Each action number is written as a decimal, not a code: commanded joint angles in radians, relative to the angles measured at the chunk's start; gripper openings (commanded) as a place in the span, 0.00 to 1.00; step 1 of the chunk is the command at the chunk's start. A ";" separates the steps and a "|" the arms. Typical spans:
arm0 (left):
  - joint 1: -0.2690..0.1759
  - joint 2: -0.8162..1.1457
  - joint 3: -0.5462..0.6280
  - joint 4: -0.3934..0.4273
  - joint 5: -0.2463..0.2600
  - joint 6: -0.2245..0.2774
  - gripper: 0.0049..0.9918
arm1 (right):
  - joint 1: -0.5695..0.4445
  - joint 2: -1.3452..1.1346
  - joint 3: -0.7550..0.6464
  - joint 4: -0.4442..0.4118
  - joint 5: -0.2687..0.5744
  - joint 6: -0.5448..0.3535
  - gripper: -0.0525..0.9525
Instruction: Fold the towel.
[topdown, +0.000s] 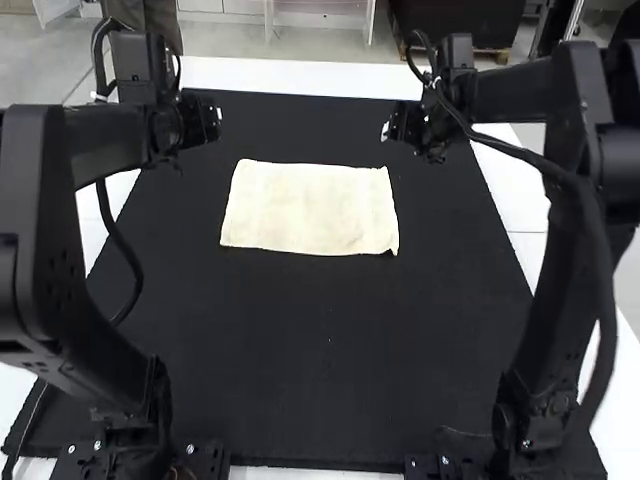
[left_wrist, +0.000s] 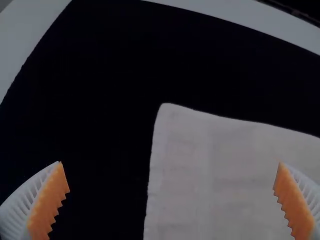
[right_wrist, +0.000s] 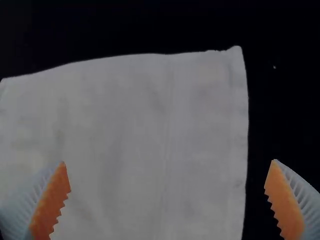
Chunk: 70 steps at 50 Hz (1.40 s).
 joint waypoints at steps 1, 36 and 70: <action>-0.008 0.031 0.050 0.016 0.012 -0.005 0.98 | 0.002 0.044 0.092 -0.006 -0.013 0.028 0.96; -0.051 0.470 0.492 -0.037 0.047 -0.051 0.98 | -0.027 0.258 0.282 -0.014 -0.010 0.058 0.95; -0.061 0.496 0.504 -0.038 0.046 -0.043 0.98 | -0.054 0.612 0.730 -0.206 -0.013 0.002 0.95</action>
